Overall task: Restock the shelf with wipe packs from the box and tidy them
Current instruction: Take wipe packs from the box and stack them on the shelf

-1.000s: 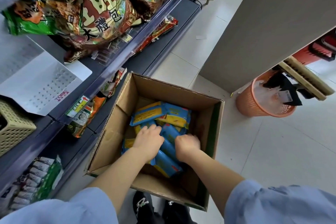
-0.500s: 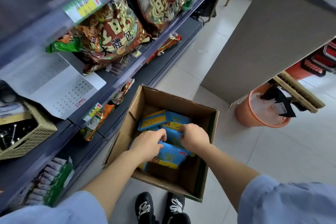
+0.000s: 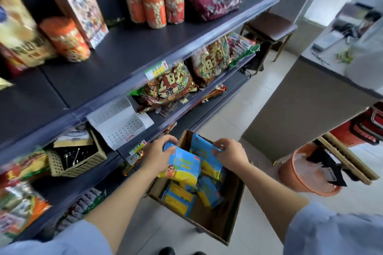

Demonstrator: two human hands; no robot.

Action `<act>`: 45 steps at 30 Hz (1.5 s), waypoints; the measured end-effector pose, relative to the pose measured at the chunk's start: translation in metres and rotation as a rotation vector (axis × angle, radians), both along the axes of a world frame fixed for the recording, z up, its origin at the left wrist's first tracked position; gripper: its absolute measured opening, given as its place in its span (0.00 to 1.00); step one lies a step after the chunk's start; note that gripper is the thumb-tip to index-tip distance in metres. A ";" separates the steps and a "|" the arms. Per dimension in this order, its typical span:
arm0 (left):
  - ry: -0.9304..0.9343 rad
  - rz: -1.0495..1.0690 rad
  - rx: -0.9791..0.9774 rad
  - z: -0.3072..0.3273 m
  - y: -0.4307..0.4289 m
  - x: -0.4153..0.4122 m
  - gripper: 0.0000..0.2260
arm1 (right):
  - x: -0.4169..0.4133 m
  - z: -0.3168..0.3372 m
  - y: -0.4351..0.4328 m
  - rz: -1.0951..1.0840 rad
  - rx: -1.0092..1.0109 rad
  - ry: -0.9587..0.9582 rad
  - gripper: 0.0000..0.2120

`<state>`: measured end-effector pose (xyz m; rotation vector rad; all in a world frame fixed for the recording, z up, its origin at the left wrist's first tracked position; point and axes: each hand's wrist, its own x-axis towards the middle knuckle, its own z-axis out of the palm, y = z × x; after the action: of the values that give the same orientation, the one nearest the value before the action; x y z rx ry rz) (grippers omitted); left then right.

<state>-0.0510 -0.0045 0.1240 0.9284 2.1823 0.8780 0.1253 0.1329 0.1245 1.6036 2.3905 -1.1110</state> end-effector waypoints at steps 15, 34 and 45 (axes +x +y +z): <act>0.009 0.342 0.193 0.155 -0.098 -0.037 0.13 | -0.074 0.151 -0.028 0.231 0.154 0.361 0.09; 0.259 0.727 0.552 0.323 -0.284 -0.074 0.12 | -0.179 0.315 -0.171 0.553 0.235 0.821 0.06; 0.323 0.815 0.666 0.381 -0.400 -0.107 0.12 | -0.241 0.378 -0.281 0.644 0.247 0.962 0.08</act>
<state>-0.1584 -0.4044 0.5049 0.4251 2.6295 2.0462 -0.1161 -0.1480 0.5022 0.1393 3.3010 -1.6811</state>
